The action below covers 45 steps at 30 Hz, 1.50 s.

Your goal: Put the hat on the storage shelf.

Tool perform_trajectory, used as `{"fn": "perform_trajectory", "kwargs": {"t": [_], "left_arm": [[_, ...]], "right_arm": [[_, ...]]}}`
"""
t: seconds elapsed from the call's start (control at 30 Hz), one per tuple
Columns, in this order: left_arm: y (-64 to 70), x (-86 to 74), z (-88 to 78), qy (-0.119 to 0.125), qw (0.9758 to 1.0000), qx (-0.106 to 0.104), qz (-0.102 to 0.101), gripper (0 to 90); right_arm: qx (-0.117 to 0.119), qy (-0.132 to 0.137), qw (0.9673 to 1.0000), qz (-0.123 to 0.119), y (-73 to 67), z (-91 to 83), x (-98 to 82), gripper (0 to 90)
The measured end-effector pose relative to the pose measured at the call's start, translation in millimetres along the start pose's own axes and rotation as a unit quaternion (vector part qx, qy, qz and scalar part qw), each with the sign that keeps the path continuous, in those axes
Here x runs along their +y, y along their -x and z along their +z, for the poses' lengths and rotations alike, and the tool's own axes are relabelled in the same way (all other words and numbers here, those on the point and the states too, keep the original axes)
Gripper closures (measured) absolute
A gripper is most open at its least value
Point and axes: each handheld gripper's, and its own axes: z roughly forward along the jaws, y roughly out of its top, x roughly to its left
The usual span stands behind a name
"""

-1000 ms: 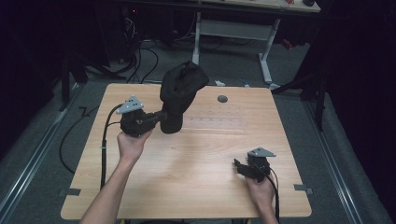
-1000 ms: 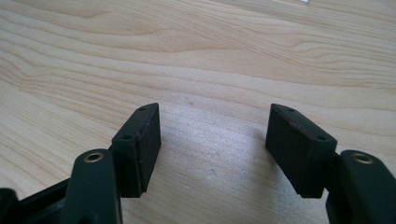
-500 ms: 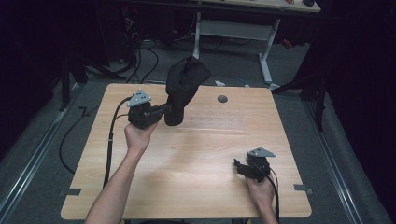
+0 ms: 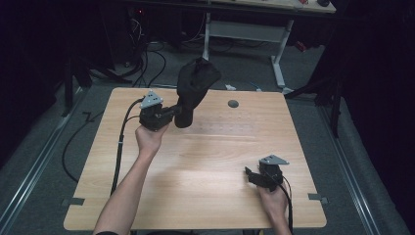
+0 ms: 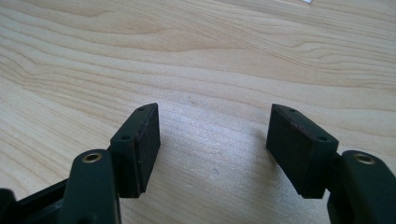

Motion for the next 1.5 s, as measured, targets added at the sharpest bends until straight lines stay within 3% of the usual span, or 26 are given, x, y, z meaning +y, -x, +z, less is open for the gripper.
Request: {"fn": "perform_trajectory", "kwargs": {"t": [0.57,1.0,1.23,1.5], "left_arm": [[-4.2,-20.0,12.4,-0.01,0.9999,0.003,-0.012,86.3],[-13.0,-34.4,4.9,-0.02,0.9985,0.013,-0.049,84.1],[-14.2,-34.6,1.8,-0.036,0.9975,0.02,-0.058,73.9],[-12.9,-34.2,-0.7,-0.056,0.9961,0.041,-0.056,54.4]], "right_arm": [[0.002,0.001,1.0,-0.003,-0.4,0.1,-0.2,34.8],[0.002,0.001,1.0,-0.003,-0.4,0.1,-0.2,34.8],[0.002,0.001,1.0,-0.003,-0.5,0.1,-0.2,34.9],[0.002,0.001,1.0,-0.003,-0.4,0.1,-0.2,34.8]]}}
